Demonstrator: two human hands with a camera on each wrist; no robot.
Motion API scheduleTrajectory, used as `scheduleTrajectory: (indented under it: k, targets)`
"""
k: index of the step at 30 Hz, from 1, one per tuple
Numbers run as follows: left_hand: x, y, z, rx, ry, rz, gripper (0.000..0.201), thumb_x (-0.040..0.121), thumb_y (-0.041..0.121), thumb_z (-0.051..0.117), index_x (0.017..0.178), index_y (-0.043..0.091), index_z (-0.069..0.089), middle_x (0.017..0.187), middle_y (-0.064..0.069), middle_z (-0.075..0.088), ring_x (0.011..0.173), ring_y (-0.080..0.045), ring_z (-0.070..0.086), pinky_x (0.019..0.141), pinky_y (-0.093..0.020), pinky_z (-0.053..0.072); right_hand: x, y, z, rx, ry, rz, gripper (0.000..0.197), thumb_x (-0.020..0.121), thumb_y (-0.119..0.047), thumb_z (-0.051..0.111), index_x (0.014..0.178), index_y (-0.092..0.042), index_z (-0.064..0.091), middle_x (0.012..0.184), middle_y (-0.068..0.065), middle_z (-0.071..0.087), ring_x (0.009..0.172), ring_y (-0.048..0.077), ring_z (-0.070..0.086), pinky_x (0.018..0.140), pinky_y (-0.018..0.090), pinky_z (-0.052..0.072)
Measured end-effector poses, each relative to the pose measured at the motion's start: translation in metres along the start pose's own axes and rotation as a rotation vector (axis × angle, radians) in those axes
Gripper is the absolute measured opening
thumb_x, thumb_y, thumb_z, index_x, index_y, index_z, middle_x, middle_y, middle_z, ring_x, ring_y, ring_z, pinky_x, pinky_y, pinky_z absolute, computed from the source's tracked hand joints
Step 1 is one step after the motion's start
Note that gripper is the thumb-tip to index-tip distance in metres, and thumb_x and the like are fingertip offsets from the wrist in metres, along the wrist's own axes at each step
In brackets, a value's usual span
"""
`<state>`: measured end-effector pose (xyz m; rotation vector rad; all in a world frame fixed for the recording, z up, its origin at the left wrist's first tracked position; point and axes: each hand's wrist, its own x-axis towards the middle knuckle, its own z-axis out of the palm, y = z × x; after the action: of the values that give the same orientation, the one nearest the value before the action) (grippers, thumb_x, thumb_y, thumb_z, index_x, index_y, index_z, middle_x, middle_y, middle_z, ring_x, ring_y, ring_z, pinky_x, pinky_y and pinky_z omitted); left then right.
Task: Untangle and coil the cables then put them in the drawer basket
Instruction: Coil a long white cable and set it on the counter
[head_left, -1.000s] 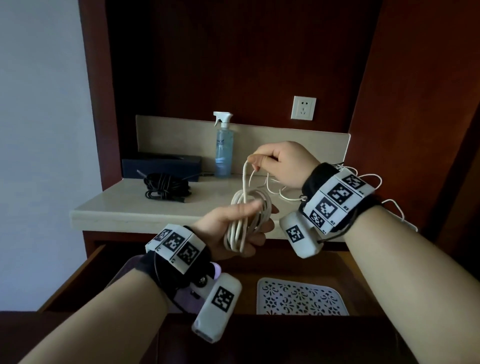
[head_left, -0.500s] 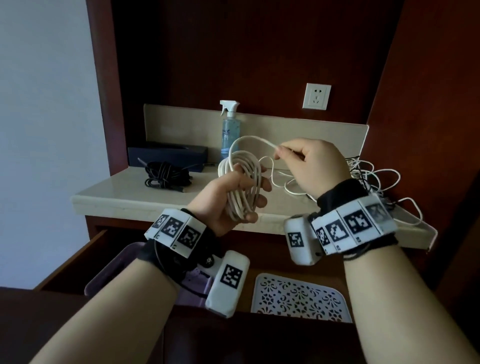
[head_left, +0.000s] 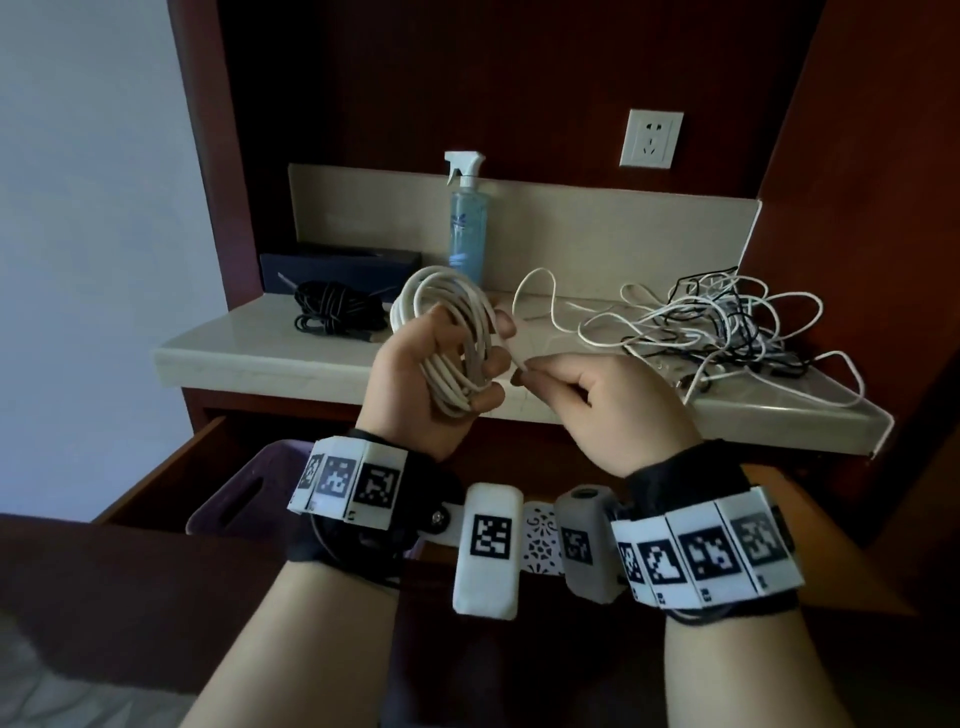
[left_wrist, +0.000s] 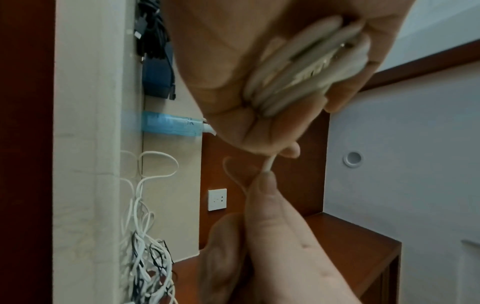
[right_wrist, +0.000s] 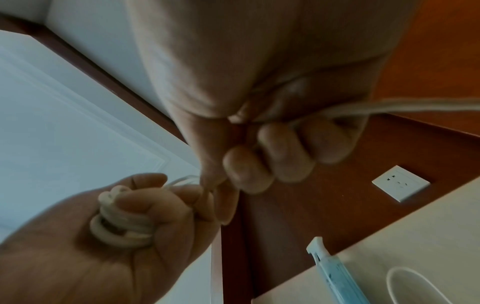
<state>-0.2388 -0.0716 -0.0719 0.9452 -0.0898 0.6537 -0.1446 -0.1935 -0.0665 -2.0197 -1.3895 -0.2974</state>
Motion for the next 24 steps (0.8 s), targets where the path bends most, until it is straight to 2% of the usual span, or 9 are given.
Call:
scheduleTrajectory:
  k: [3, 5, 6, 8, 11, 14, 18, 21, 24]
  targets:
    - [-0.002, 0.002, -0.007, -0.009, 0.108, 0.036, 0.020, 0.071, 0.006, 0.038, 0.087, 0.011, 0.049, 0.076, -0.005, 0.054, 0.053, -0.012, 0.042, 0.042, -0.019, 0.029, -0.006, 0.015, 0.005, 0.000, -0.105, 0.055, 0.026, 0.094, -0.040, 0.044, 0.104, -0.033, 0.067, 0.061, -0.015, 0.051, 0.064, 0.004, 0.048, 0.058, 0.016, 0.033]
    - [-0.003, 0.006, -0.014, 0.014, 0.214, 0.077, 0.018, 0.080, 0.005, 0.036, 0.089, 0.012, 0.051, 0.076, -0.003, 0.056, 0.059, -0.013, 0.047, 0.052, -0.023, 0.036, -0.010, 0.027, 0.003, -0.034, -0.070, 0.063, 0.025, 0.093, -0.038, 0.045, 0.095, -0.029, 0.069, 0.062, -0.016, 0.052, 0.061, -0.001, 0.047, 0.061, 0.010, 0.034]
    - [-0.004, 0.008, -0.016, 0.048, 0.269, 0.092, 0.019, 0.085, 0.005, 0.035, 0.090, 0.012, 0.052, 0.076, -0.002, 0.058, 0.065, -0.013, 0.049, 0.059, -0.025, 0.038, -0.012, 0.032, 0.001, -0.054, -0.025, 0.046, 0.026, 0.091, -0.038, 0.047, 0.091, -0.026, 0.069, 0.065, -0.017, 0.055, 0.061, -0.002, 0.047, 0.069, 0.013, 0.038]
    - [-0.007, 0.009, -0.015, 0.076, 0.357, 0.102, 0.020, 0.091, 0.004, 0.035, 0.089, 0.013, 0.053, 0.077, -0.001, 0.058, 0.075, -0.013, 0.051, 0.074, -0.029, 0.042, -0.015, 0.039, -0.005, -0.061, 0.040, 0.039, 0.027, 0.087, -0.040, 0.048, 0.088, -0.023, 0.069, 0.076, -0.012, 0.063, 0.070, 0.006, 0.054, 0.083, 0.031, 0.043]
    - [-0.009, 0.010, -0.011, -0.061, 0.428, 0.118, 0.019, 0.092, 0.002, 0.039, 0.080, 0.010, 0.049, 0.073, -0.004, 0.051, 0.080, -0.017, 0.052, 0.090, -0.042, 0.047, -0.019, 0.050, -0.015, -0.013, 0.025, 0.134, 0.020, 0.089, -0.036, 0.052, 0.094, -0.022, 0.066, 0.087, -0.010, 0.063, 0.081, 0.012, 0.058, 0.073, 0.026, 0.042]
    - [-0.010, 0.016, -0.016, -0.143, 0.413, 0.189, 0.015, 0.088, 0.004, 0.046, 0.076, 0.013, 0.047, 0.067, -0.001, 0.047, 0.065, -0.013, 0.048, 0.073, -0.034, 0.050, -0.023, 0.062, -0.023, 0.019, 0.041, 0.148, 0.015, 0.091, -0.031, 0.052, 0.094, -0.024, 0.065, 0.088, -0.011, 0.063, 0.082, 0.012, 0.057, 0.066, 0.015, 0.039]
    - [-0.006, 0.007, -0.023, 0.048, 0.415, 0.132, 0.012, 0.090, 0.010, 0.052, 0.080, 0.015, 0.049, 0.070, 0.001, 0.048, 0.058, -0.009, 0.046, 0.049, -0.021, 0.041, -0.024, 0.056, -0.027, 0.139, 0.149, -0.004, 0.018, 0.089, -0.021, 0.057, 0.099, -0.028, 0.069, 0.091, -0.013, 0.062, 0.084, -0.002, 0.052, 0.071, 0.003, 0.034]
    - [-0.006, -0.007, -0.017, 0.215, 0.275, 0.035, 0.017, 0.077, 0.026, 0.066, 0.083, 0.015, 0.054, 0.071, 0.001, 0.052, 0.057, -0.009, 0.049, 0.046, -0.020, 0.042, -0.021, 0.041, -0.031, 0.190, 0.259, -0.167, 0.011, 0.087, -0.023, 0.060, 0.093, -0.030, 0.066, 0.081, -0.007, 0.058, 0.078, 0.003, 0.049, 0.067, 0.011, 0.035]
    - [-0.011, -0.017, -0.009, 0.326, 0.141, -0.097, 0.043, 0.064, 0.048, 0.069, 0.088, 0.015, 0.057, 0.071, 0.001, 0.055, 0.060, -0.011, 0.051, 0.049, -0.020, 0.044, -0.017, 0.034, -0.034, 0.246, 0.363, -0.219, 0.022, 0.084, -0.039, 0.053, 0.098, -0.028, 0.065, 0.087, -0.017, 0.060, 0.083, 0.000, 0.054, 0.074, 0.008, 0.040]
